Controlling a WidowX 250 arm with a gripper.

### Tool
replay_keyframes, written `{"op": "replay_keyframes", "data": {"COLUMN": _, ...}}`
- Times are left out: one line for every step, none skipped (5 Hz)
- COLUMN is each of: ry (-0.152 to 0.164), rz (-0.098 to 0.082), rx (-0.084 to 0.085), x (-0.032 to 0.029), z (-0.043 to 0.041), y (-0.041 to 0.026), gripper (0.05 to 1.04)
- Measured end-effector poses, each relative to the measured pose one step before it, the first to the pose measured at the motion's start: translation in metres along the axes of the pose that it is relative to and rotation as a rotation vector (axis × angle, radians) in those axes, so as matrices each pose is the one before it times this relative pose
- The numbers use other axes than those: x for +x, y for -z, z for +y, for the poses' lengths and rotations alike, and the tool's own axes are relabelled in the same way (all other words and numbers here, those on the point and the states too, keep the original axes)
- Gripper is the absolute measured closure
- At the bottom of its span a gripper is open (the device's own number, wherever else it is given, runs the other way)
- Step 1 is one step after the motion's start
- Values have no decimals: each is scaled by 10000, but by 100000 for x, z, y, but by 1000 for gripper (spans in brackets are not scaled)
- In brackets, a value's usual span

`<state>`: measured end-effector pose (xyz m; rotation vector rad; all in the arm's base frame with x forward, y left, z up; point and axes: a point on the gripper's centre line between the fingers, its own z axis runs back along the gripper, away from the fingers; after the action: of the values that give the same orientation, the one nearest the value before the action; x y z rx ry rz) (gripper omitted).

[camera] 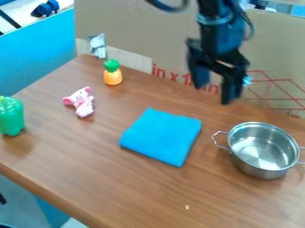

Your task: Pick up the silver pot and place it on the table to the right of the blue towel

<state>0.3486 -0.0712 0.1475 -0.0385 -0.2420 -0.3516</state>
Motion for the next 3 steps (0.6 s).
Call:
{"op": "replay_keyframes", "data": {"ry": -1138, "rz": 219, "rx": 1132, "x": -5996, "z": 1889, "y": -1763, "gripper": 81}}
{"op": "replay_keyframes", "data": {"ry": -795, "rz": 434, "rx": -245, "x": -4479, "z": 3088, "y": 202, "gripper": 81}}
{"op": "replay_keyframes", "data": {"ry": -331, "rz": 1003, "rx": -746, "x": -1710, "z": 3490, "y": 2127, "gripper": 81}}
